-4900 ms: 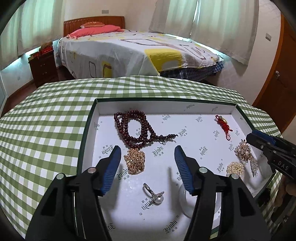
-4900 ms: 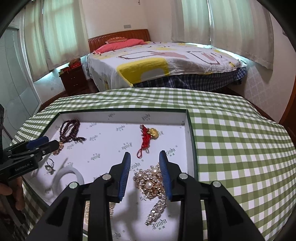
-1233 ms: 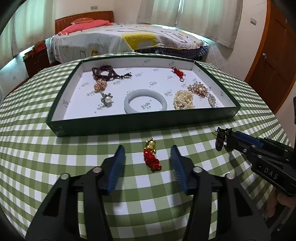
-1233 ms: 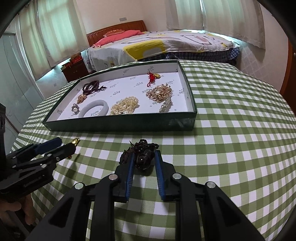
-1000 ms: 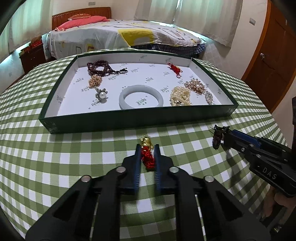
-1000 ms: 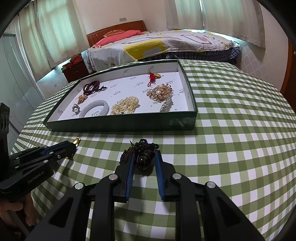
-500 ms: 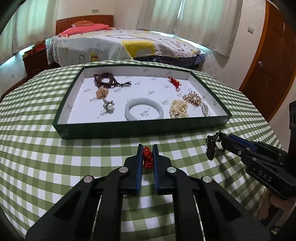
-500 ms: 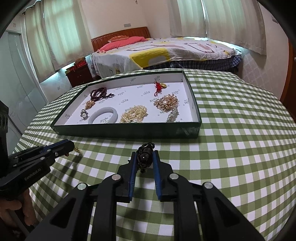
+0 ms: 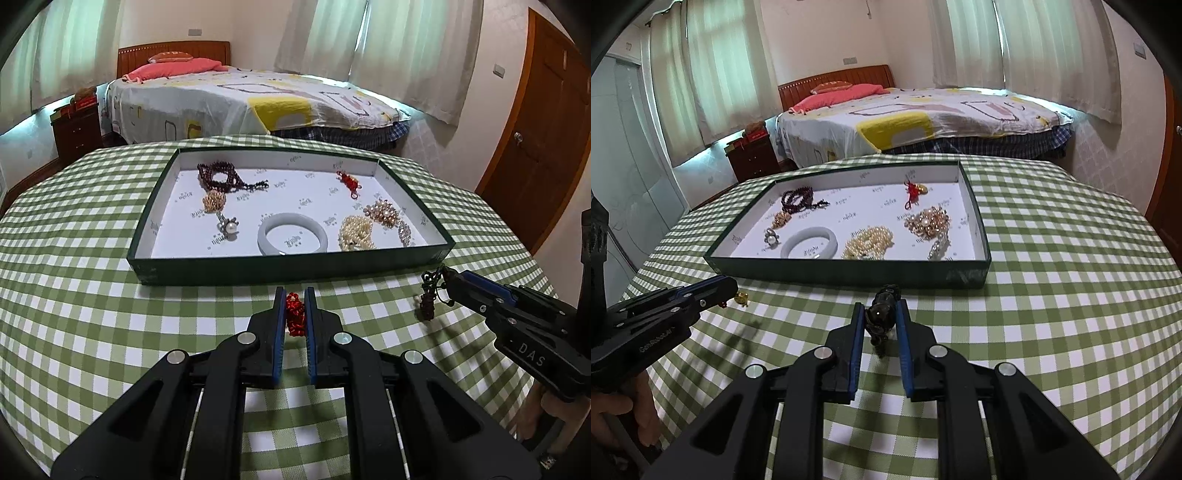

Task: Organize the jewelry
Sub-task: 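Carry the black ornament and red charm over the box with both tools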

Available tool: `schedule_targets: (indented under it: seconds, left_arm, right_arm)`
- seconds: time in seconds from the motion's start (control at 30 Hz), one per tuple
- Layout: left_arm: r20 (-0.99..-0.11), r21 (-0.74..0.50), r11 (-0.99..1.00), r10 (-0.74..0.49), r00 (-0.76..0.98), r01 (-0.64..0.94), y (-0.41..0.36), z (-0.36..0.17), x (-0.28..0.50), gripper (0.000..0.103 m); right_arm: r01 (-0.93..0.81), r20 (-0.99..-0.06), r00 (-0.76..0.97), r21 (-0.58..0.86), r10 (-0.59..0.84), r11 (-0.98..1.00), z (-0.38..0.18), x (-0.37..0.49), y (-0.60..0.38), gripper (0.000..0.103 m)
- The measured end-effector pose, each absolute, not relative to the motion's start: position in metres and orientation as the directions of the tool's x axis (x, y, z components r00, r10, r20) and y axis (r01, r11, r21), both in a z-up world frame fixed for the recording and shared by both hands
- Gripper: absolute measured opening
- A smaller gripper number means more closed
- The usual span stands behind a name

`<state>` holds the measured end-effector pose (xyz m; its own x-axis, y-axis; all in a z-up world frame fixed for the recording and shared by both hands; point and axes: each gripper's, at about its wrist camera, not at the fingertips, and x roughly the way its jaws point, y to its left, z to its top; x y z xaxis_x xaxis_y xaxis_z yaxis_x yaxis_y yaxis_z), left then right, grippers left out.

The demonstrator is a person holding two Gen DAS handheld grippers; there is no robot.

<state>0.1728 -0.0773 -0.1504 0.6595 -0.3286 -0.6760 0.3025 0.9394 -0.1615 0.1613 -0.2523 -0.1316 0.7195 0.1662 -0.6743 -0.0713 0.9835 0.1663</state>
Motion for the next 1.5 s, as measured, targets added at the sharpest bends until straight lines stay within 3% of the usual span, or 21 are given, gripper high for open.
schedule_targets:
  seconds: [0.53,0.97,1.1,1.5]
  left_arm:
    - [-0.569,-0.164,0.936,-0.348,0.745,0.313,-0.074,-0.095,0.168,0.010]
    - [-0.499,-0.148,0.932,-0.359,0.789,0.330,-0.096,-0.069,0.242,0.010]
    - [-0.534,-0.147,0.941,-0.335,0.776,0.306,-0.101,-0.086,0.276,0.010]
    - [-0.691,-0.117,0.968,-0.240,0.682,0.222,-0.109,-0.156,0.334,0.010]
  right_arm:
    - [-0.115,-0.574,0.796,0.165,0.191,0.980,-0.080,0.166,-0.247,0.018]
    - [-0.168,-0.475,0.853,0.146,0.218,0.975,-0.048,0.232,-0.233,0.018]
    - [-0.162,-0.484,0.849,0.142,0.211,0.976,-0.057,0.262,-0.232,0.018]
    - [-0.099,-0.649,0.735,0.184,0.197,0.978,-0.133,0.323,-0.236,0.018]
